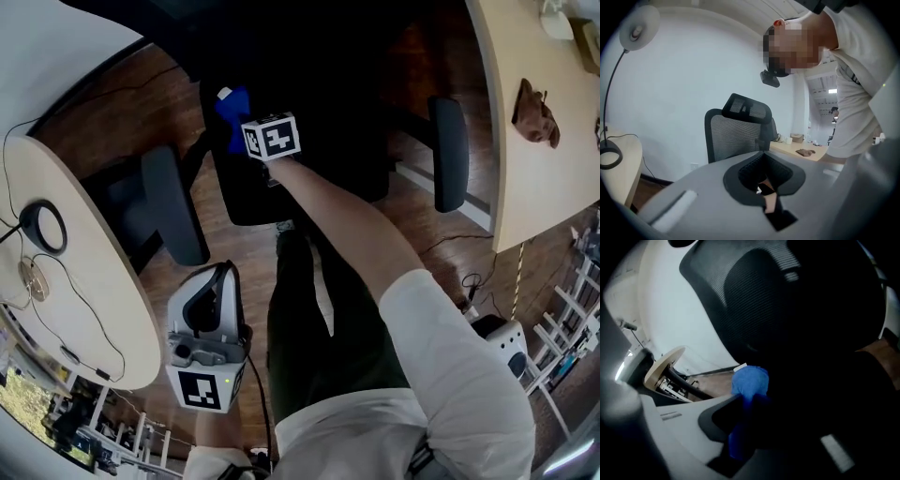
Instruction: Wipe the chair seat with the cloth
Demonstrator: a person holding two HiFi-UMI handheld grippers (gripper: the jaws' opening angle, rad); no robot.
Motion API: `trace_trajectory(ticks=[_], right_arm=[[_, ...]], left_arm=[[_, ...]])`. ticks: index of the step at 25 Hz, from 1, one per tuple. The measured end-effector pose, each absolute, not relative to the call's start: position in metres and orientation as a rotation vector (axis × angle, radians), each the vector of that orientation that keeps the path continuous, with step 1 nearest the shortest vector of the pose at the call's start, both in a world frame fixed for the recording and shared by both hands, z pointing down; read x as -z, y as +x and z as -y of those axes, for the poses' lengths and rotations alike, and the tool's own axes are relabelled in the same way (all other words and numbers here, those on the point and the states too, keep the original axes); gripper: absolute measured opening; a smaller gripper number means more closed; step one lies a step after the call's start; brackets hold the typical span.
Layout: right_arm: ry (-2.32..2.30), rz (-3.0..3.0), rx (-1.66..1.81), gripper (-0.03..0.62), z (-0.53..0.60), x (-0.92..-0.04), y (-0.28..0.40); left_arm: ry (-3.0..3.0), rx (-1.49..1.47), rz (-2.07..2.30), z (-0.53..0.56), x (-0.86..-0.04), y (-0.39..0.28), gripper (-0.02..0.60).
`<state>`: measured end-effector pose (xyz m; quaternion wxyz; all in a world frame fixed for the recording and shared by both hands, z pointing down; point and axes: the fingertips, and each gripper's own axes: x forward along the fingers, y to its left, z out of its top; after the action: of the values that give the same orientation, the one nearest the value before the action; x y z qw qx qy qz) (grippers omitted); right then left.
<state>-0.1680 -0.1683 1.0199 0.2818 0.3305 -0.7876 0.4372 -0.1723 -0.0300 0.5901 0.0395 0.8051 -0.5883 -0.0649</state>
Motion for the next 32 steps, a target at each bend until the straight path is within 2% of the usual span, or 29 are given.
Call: trace_trajectory(ticks=[4,8,11,19,23,25,27,32], right_arm=[[0.826,2.051,-1.088,0.077,0.134,-1.049,-0.223],[0.822,2.061,-1.070,0.077,0.132,-1.060,-0.215],[0.875,2.029,-0.960,0.077,0.149,-1.072,-0.153],[1.185,1.792,-0.858,0.075,0.197,-1.078,0.092],[1.350,1.673,-0.901,0.076,0.201,-1.068,0.165],[1.365,1.690,-0.939,0.077,0.199,-1.064,0.165],[1.308,1.783,-0.975,0.076,0.192,-1.055,0.131],[1.071,2.067,-1.118,0.077,0.141,-1.030,-0.025]], left_arm=[[2.433,0.177,1.832,0.025,-0.597,-0.186,0.152],[2.414,0.171,1.839,0.016,-0.604,-0.194,0.152],[2.418,0.172,1.827,0.016,-0.603,-0.193,0.152],[2.488,0.211,1.754,0.034,-0.589,-0.170,0.152],[2.516,0.226,1.709,0.041,-0.589,-0.155,0.152],[2.501,0.243,1.702,0.042,-0.592,-0.150,0.152],[2.536,0.230,1.695,0.042,-0.589,-0.145,0.152],[2.511,0.215,1.699,0.037,-0.586,-0.145,0.152]])
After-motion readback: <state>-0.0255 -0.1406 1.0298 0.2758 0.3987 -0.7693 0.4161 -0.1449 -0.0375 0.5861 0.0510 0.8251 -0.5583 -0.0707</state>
